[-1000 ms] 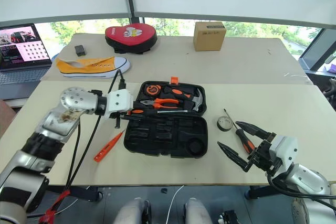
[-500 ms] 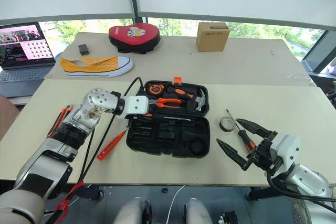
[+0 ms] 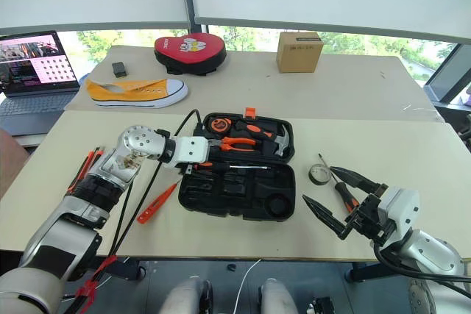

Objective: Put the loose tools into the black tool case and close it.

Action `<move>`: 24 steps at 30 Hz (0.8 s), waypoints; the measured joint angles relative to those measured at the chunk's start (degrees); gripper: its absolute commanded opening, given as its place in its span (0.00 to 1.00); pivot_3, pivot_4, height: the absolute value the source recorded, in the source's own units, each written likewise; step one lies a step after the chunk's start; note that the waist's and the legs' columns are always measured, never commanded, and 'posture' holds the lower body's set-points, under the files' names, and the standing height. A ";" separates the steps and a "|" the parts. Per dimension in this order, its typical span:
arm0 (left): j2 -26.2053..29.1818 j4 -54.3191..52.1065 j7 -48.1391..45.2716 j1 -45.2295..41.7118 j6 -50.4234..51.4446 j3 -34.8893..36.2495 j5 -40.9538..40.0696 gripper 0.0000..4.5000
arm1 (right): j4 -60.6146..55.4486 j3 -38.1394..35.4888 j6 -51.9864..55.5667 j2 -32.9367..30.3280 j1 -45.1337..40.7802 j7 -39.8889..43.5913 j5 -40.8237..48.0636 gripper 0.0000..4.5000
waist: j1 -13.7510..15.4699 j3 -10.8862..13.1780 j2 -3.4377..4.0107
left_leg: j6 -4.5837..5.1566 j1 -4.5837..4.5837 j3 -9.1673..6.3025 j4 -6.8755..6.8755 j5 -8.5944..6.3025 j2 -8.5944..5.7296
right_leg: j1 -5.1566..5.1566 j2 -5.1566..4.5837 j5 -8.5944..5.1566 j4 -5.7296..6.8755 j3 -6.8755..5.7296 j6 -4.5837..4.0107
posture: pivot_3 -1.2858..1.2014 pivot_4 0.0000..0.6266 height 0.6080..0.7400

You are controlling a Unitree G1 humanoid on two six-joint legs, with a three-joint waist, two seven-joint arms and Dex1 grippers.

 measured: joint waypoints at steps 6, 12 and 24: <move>-1.63 -4.51 0.72 1.96 5.06 4.74 -6.00 0.43 | 0.46 -0.06 0.00 0.19 1.11 0.52 0.00 1.00 | -0.37 -0.02 0.04 | 0.02 0.05 0.00 0.00 -0.01 0.00 | 0.00 0.02 0.01 0.00 0.04 0.02 | 0.52 0.24 1.00; -3.76 -2.70 3.73 4.11 7.74 5.42 -6.30 0.04 | 0.64 -0.06 -0.01 0.98 1.29 0.54 0.00 1.00 | -0.13 -0.01 0.04 | 0.02 0.04 -0.01 0.01 -0.01 -0.03 | 0.01 0.01 0.02 0.01 0.03 0.03 | 0.52 0.24 1.00; -5.83 0.79 7.35 6.06 4.43 2.76 -1.88 0.04 | 1.59 -0.21 -0.16 1.67 2.73 0.32 -0.65 1.00 | 0.03 -0.07 0.13 | 0.03 0.35 -0.02 0.01 -0.02 -0.05 | 0.36 -0.03 0.02 -0.04 0.01 0.04 | 0.52 0.24 1.00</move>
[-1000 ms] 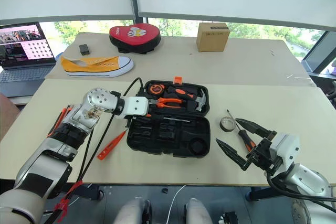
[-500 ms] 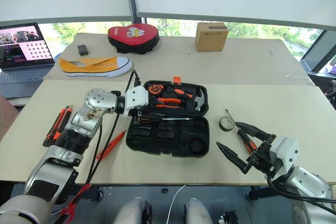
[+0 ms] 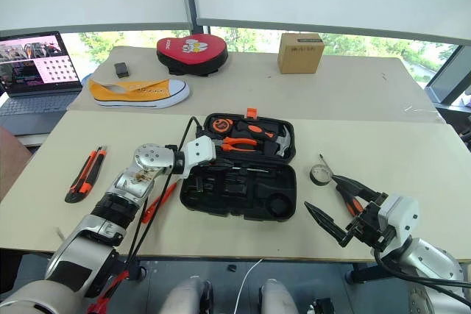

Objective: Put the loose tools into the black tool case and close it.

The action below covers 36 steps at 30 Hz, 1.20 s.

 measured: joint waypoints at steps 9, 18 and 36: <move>-2.65 1.73 1.38 1.99 1.09 5.54 -5.21 0.28 | 0.53 -0.59 -0.04 1.27 0.53 -1.30 -1.58 1.00 | -0.14 -0.04 0.07 | 0.02 0.31 -0.06 0.00 0.00 -0.01 | 0.36 -0.07 0.00 -0.04 -0.03 0.02 | 0.52 0.24 1.00; 7.55 -17.96 -12.71 14.20 3.11 21.15 -28.11 1.00 | 3.08 -11.32 -1.10 1.75 10.75 -0.31 -1.39 1.00 | -0.66 -0.05 0.19 | 0.02 -0.15 -0.03 -0.06 -0.01 0.08 | -0.21 -0.05 0.00 0.02 0.03 0.01 | 0.52 0.24 1.00; 19.89 -30.44 -21.84 39.34 5.86 31.51 -35.11 1.00 | 3.69 -15.02 7.19 -2.50 12.61 -4.84 -4.36 1.00 | -0.95 0.06 0.39 | 0.00 0.27 -0.10 -0.14 -0.06 0.18 | 0.01 -0.33 -0.36 -0.04 0.14 -0.61 | 0.52 0.24 1.00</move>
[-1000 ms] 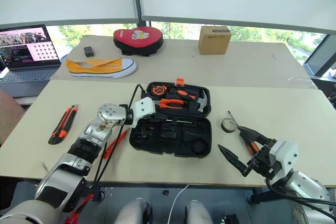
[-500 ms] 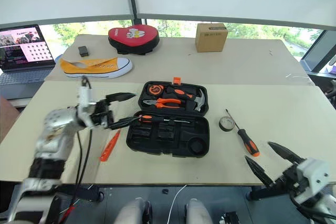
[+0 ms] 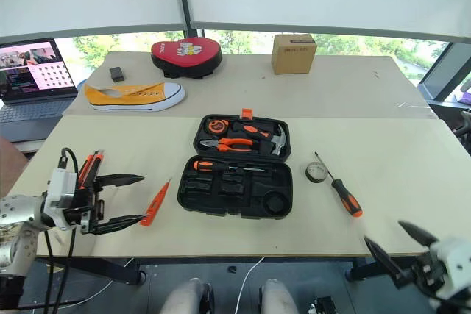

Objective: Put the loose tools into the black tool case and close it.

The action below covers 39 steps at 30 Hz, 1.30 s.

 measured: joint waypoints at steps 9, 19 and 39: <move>-1.52 -8.47 3.62 1.11 5.13 -3.72 -2.36 1.00 | 10.00 14.39 17.58 -12.51 -19.99 -1.15 -5.87 0.88 | 0.13 0.04 0.03 | 0.01 -0.31 0.09 -0.02 0.01 -0.04 | -0.26 0.31 0.19 0.05 -0.09 0.36 | 0.52 0.24 1.00; -1.60 -8.61 4.66 0.93 4.70 -3.62 -2.41 1.00 | 18.33 20.16 19.31 -12.69 -28.80 -1.27 -9.68 0.23 | -0.11 0.05 -0.08 | 0.02 -0.34 0.17 0.06 0.01 -0.07 | -0.24 0.27 0.27 -0.01 -0.02 0.55 | 0.52 0.24 1.00; -3.65 -9.86 15.68 8.53 5.74 3.96 -3.73 1.00 | 20.58 46.71 1.48 -7.86 -62.67 23.18 -18.91 0.23 | -1.25 0.39 0.24 | 0.01 -0.40 0.19 -0.02 0.01 -0.03 | -0.45 0.25 0.32 0.06 -0.09 0.53 | 0.52 0.24 1.00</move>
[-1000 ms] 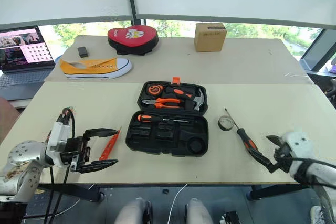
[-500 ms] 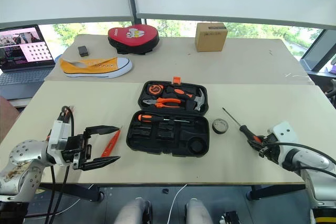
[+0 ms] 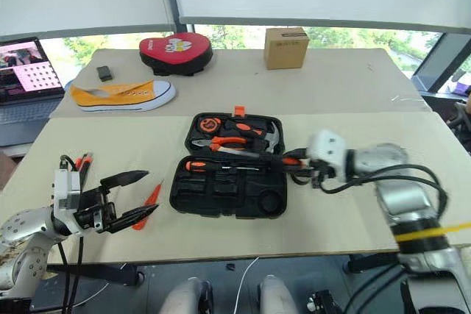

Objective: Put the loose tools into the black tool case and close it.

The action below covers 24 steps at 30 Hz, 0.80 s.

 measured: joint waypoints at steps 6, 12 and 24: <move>-0.89 -2.27 2.37 4.13 0.00 1.38 0.60 1.00 | 1.37 6.62 7.24 3.44 -4.01 -0.92 -5.92 0.23 | 1.37 0.03 -0.05 | 0.01 -0.16 0.09 0.08 -0.01 -0.02 | -0.09 -0.12 0.01 -0.03 -0.03 -0.02 | 0.52 0.24 1.00; -1.21 -3.92 3.22 5.49 -0.36 1.38 0.63 1.00 | -0.22 6.70 11.94 2.98 -4.60 -1.47 -7.08 0.23 | 1.31 0.03 -0.05 | -0.01 -0.08 0.09 0.07 -0.01 0.01 | -0.06 -0.07 0.04 -0.01 -0.08 -0.08 | 0.52 0.24 1.00; -1.22 -3.74 3.01 4.55 -2.17 1.22 1.38 1.00 | 0.94 7.22 13.61 1.47 -4.98 -0.56 -8.68 0.34 | 1.02 0.03 -0.06 | 0.00 -0.08 0.11 0.07 -0.01 0.01 | -0.07 -0.04 0.04 -0.02 -0.08 -0.08 | 0.52 0.24 1.00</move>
